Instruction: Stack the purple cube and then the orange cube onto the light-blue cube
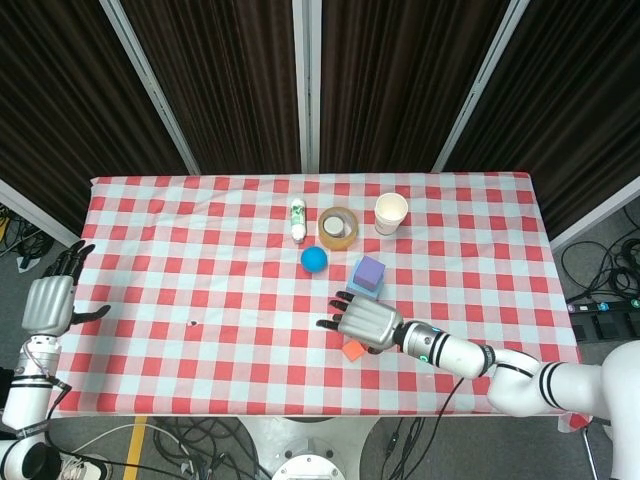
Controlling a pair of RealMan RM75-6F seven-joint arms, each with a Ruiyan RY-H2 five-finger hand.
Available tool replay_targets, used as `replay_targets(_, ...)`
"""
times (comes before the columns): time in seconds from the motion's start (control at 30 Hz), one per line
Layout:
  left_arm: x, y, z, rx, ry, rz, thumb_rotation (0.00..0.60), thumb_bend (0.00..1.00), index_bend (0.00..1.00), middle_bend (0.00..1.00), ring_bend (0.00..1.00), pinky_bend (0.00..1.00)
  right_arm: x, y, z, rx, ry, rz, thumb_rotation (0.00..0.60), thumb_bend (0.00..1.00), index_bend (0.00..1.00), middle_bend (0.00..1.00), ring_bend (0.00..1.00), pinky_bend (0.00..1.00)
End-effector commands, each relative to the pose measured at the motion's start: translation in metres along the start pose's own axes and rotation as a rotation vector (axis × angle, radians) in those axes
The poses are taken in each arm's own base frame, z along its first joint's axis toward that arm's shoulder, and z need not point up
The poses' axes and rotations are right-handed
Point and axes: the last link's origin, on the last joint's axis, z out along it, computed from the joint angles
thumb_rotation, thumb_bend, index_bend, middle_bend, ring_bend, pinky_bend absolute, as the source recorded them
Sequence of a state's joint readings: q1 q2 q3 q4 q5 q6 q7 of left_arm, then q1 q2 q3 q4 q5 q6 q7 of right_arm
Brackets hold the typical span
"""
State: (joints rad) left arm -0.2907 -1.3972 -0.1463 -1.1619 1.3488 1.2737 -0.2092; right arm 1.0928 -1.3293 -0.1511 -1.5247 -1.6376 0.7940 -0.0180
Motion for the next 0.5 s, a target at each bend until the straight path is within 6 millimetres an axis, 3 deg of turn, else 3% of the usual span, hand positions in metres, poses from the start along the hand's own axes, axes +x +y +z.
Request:
replay_targets(0.03, 0.0, 0.0, 0.0, 0.0, -0.001, -0.001, 0.6, 0.11, 0.16, 0.17, 0.13, 0.25, -0.005, -0.004, 0.004, 0.004, -0.007, 0.01, 0.6, 0.02, 0.14, 0.4, 0.14, 0.13)
replay_targets(0.5, 0.0, -0.002, -0.001, 0.003, -0.003, -0.008, 0.6, 0.11, 0.16, 0.17, 0.13, 0.25, -0.024, -0.006, 0.009, -0.012, -0.054, 0.038, 0.6, 0.04, 0.14, 0.41, 0.14, 0.13)
